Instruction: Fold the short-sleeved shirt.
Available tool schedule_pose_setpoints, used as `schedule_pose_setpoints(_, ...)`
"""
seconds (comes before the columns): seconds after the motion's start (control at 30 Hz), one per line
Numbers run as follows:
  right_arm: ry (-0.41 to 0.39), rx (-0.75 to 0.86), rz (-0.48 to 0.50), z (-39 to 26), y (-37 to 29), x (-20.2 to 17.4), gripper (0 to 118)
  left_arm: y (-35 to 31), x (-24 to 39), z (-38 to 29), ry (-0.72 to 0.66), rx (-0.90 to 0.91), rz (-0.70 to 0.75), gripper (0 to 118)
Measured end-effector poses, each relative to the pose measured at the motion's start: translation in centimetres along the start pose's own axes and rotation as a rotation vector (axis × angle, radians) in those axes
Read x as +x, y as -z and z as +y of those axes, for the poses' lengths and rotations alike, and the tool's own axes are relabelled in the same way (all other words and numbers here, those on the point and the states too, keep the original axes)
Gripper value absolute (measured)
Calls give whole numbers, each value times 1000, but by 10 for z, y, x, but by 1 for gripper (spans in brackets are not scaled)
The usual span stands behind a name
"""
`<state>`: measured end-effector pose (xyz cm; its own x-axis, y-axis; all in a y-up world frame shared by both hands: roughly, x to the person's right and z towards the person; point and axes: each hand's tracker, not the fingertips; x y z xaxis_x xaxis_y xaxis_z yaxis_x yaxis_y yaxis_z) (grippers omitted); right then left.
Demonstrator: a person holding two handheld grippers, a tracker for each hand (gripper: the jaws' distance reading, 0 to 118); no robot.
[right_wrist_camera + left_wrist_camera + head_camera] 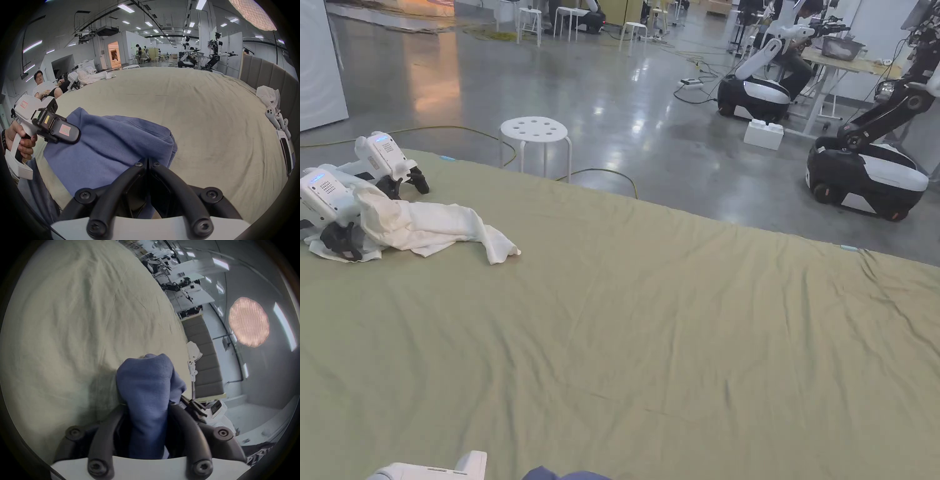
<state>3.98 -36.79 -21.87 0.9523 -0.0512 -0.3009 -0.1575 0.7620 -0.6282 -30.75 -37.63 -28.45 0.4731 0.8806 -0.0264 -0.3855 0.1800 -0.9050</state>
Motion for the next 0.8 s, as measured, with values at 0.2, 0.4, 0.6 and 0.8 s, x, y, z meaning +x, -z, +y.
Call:
schedule_pose_setpoints(0.2,-18,23,8,8,-7,-3,0,-22,11,-10,14,54,-20,19)
schedule_pose_setpoints(0.4,-23,173,-2,52,-32,7,0,-86,38,8,55,106,8,19)
schedule_pose_setpoints(0.6,-47,295,-87,105,-51,38,0,-188,44,41,86,206,167,19)
schedule_pose_setpoints(0.8,-1,336,-154,140,-63,79,0,-283,41,67,50,299,370,19)
